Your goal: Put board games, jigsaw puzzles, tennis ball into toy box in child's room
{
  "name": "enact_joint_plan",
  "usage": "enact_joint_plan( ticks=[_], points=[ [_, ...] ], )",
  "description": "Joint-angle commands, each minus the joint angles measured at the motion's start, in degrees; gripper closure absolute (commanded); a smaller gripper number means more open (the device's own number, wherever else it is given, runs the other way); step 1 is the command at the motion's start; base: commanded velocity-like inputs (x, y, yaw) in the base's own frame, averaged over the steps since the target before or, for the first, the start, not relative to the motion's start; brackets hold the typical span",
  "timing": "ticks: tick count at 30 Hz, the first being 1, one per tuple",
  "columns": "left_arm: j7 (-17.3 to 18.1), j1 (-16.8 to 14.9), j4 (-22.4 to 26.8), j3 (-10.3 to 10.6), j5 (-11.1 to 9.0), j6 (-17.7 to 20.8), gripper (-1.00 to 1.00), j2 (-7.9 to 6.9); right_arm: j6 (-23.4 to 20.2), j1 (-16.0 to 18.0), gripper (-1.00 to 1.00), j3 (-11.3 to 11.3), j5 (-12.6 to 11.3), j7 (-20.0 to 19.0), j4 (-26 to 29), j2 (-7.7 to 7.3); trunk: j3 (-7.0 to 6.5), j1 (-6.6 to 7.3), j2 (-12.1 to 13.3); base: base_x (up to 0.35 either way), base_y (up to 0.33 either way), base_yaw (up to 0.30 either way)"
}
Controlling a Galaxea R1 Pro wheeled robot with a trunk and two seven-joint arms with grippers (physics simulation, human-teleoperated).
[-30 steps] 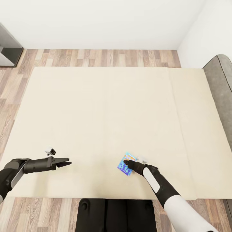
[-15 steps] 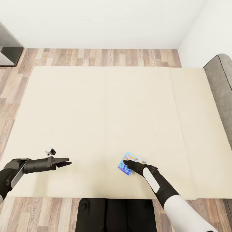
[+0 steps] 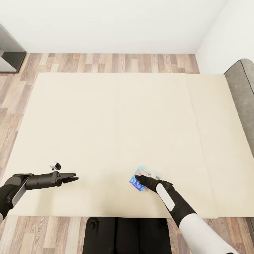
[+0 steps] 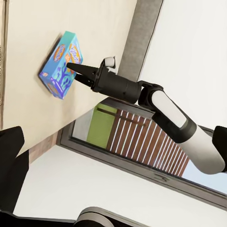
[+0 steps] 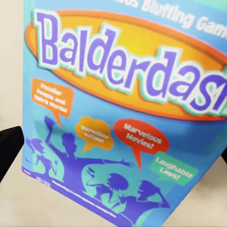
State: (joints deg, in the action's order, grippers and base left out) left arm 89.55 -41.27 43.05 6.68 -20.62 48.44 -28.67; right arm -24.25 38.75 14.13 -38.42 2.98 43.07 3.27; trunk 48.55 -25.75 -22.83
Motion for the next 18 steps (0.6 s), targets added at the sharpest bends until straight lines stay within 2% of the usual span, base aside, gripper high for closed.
enact_joint_plan(
  ticks=[1, 18],
  points=[
    [0.19, -0.04, -0.02, 0.29, -0.22, 0.61, -1.0, -0.08, -0.18, 0.01, -1.0, 0.09, -0.42, 0.32, 0.08, -0.02, 0.06, -0.03, -0.09, 0.0, 0.033, 0.0],
    [0.19, -0.04, -0.06, 0.32, -0.21, 0.61, -1.0, -0.08, -0.18, 0.01, -1.0, 0.17, -0.42, 0.27, 0.08, -0.02, 0.06, -0.03, -0.09, 0.0, 0.055, 0.0]
  ],
)
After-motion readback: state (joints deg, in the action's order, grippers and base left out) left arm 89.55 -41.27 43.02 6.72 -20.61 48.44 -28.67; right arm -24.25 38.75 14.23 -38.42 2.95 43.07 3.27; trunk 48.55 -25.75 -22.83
